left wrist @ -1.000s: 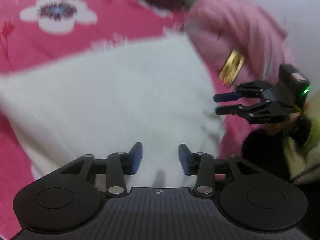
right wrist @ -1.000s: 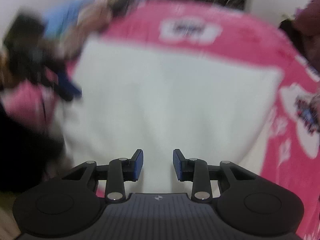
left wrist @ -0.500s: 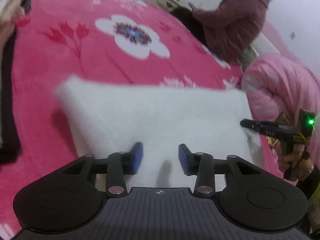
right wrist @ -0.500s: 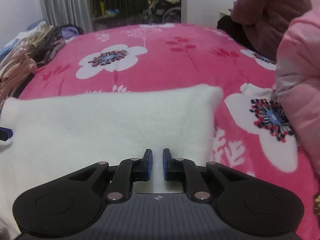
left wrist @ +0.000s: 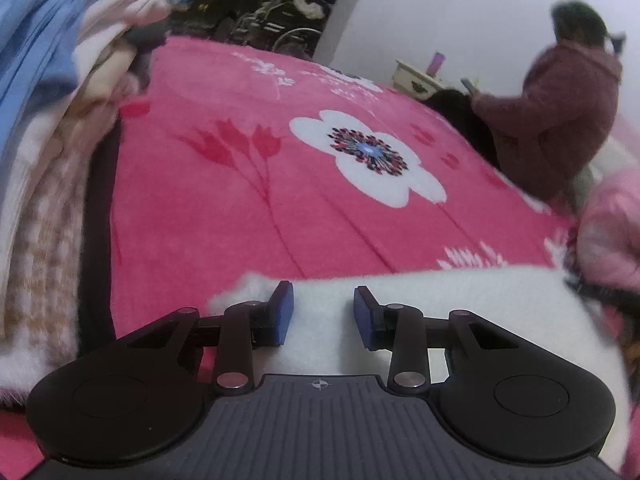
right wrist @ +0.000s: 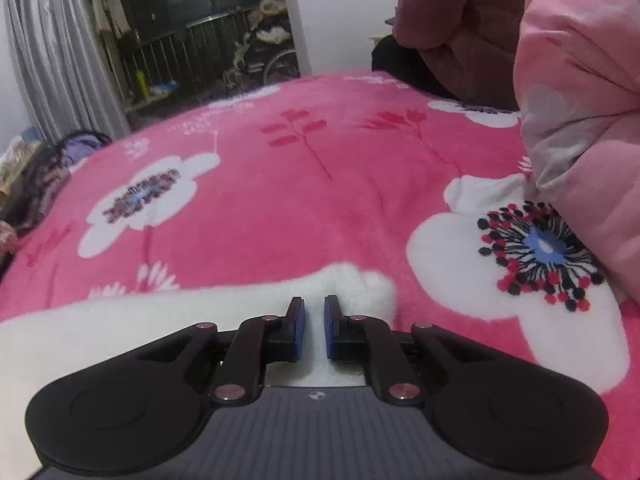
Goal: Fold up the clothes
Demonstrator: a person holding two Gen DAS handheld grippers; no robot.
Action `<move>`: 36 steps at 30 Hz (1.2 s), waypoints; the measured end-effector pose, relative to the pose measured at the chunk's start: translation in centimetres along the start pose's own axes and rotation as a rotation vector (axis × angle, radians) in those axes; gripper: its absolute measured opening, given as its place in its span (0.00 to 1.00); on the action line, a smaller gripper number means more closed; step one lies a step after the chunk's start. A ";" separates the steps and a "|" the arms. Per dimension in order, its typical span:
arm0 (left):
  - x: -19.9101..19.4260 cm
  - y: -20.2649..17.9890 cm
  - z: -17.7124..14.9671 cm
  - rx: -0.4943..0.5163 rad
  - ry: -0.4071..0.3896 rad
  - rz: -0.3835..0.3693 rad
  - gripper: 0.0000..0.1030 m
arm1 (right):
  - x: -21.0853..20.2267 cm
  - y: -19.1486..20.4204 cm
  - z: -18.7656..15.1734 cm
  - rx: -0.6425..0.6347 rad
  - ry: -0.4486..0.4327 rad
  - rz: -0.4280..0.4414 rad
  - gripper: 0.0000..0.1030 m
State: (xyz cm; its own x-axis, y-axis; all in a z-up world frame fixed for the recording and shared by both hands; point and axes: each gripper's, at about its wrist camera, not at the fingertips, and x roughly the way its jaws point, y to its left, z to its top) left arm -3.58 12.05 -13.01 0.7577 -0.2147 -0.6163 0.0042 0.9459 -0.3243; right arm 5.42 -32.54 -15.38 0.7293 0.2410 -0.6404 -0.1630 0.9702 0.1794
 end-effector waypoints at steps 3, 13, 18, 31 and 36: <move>0.2 -0.2 -0.1 0.021 -0.001 0.003 0.34 | -0.2 0.4 0.3 -0.020 0.006 -0.014 0.09; -0.3 -0.7 -0.2 0.026 -0.002 0.023 0.35 | 1.6 0.2 2.2 0.025 0.016 -0.079 0.08; -0.3 -0.9 -0.3 0.042 -0.011 0.033 0.35 | 0.2 0.3 3.4 0.053 0.027 -0.085 0.08; -0.3 -1.0 -0.3 0.037 -0.014 0.035 0.36 | -4.3 -3.8 0.2 0.296 0.075 -0.044 0.34; -0.2 -1.0 -0.3 0.027 -0.011 0.034 0.36 | -11.5 -0.3 2.4 0.197 -0.043 0.007 0.24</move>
State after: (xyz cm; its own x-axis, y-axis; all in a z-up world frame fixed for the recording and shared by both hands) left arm -3.93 11.09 -12.75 0.7647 -0.1793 -0.6189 -0.0042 0.9591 -0.2831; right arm -1.32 -35.64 -6.22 0.7571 0.2421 -0.6068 -0.0382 0.9436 0.3288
